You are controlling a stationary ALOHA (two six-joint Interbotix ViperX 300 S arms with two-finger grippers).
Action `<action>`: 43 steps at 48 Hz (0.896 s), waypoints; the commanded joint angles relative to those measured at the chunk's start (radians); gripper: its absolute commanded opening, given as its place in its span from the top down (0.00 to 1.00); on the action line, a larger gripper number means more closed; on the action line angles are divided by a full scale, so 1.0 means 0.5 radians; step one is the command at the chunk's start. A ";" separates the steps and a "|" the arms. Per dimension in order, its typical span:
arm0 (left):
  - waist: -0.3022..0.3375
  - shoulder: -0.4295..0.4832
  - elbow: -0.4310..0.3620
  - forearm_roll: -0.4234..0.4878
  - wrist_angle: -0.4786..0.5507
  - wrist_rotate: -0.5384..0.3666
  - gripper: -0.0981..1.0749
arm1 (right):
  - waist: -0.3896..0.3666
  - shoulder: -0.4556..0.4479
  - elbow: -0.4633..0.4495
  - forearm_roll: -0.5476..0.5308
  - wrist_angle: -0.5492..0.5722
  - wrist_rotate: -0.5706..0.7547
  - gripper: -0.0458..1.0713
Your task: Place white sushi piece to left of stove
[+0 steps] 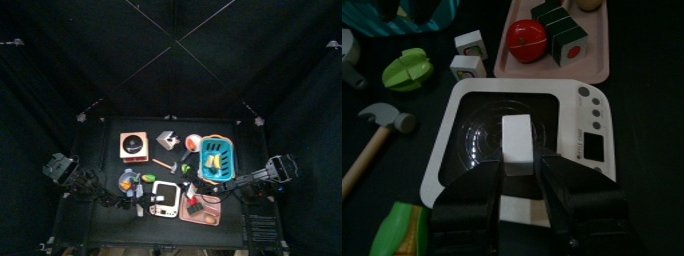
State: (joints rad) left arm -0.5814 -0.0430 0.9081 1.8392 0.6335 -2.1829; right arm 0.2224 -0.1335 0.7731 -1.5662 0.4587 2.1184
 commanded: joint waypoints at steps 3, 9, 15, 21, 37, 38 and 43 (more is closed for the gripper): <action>-0.178 -0.126 0.028 -0.126 0.052 0.003 0.40 | 0.000 -0.028 -0.015 -0.006 0.006 -0.003 0.21; -0.310 -0.181 0.077 -0.276 0.064 0.006 0.40 | -0.003 -0.018 -0.018 -0.006 0.006 -0.003 0.21; -0.454 -0.221 0.138 -0.451 0.184 0.006 0.40 | -0.006 -0.006 -0.028 -0.006 0.003 -0.003 0.21; -0.641 -0.230 0.175 -0.626 0.374 0.006 0.40 | -0.006 -0.006 -0.028 -0.006 0.006 -0.003 0.21; -0.948 -0.221 0.184 -1.058 0.617 0.095 0.40 | -0.012 0.012 -0.037 -0.006 0.003 -0.003 0.21; -0.963 -0.218 0.184 -1.089 0.617 0.095 0.40 | -0.012 0.015 -0.037 -0.006 0.003 -0.003 0.21; -1.019 -0.193 0.175 -1.239 0.617 0.095 0.40 | -0.012 0.015 -0.037 -0.006 0.003 -0.003 0.21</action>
State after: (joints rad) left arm -1.0707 -0.1442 1.0109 1.2671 0.9342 -2.1368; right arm 0.2178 -0.1104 0.7731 -1.5662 0.4587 2.1169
